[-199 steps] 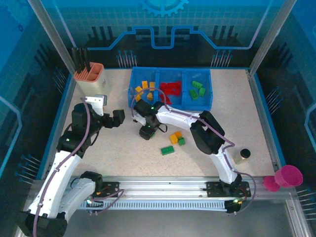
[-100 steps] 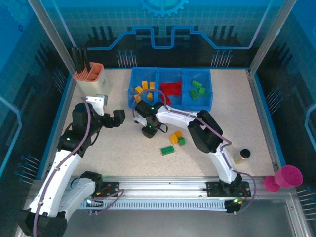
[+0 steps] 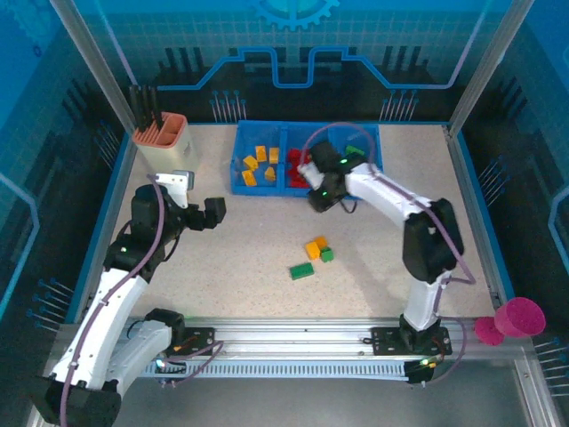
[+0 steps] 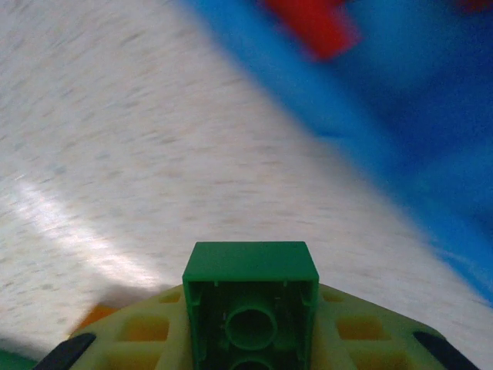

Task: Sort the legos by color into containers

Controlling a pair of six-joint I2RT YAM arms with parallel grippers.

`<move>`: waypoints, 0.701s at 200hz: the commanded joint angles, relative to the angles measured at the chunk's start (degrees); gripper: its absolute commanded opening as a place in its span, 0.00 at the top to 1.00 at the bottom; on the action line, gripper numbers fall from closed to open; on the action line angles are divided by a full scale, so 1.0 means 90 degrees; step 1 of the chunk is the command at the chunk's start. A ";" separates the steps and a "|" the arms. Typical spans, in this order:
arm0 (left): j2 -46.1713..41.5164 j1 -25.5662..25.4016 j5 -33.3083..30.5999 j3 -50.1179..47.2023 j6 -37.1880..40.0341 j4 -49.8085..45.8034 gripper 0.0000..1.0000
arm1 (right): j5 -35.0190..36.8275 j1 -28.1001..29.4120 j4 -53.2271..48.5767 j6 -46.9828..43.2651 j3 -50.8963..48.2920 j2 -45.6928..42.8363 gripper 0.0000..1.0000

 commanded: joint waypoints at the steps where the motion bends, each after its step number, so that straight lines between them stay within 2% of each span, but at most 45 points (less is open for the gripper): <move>1: 0.0022 0.0017 0.0108 0.0093 0.0024 -0.0030 0.01 | 0.0198 -0.0462 -0.0077 -0.0221 0.0090 -0.0175 0.69; 29: 0.0063 0.0018 0.0069 0.0079 0.0049 -0.0030 0.01 | 0.0502 -0.1027 0.0156 -0.0231 0.0528 0.0177 0.68; 63: 0.0121 0.0023 0.0065 0.0093 0.0069 -0.0045 0.01 | 0.0443 -0.1610 0.0271 -0.0096 0.1556 0.1058 0.68; 140: 0.0242 0.0038 0.0182 0.0103 0.0155 -0.0069 0.01 | -0.0288 -0.1941 0.0126 0.0266 0.4274 0.3567 0.67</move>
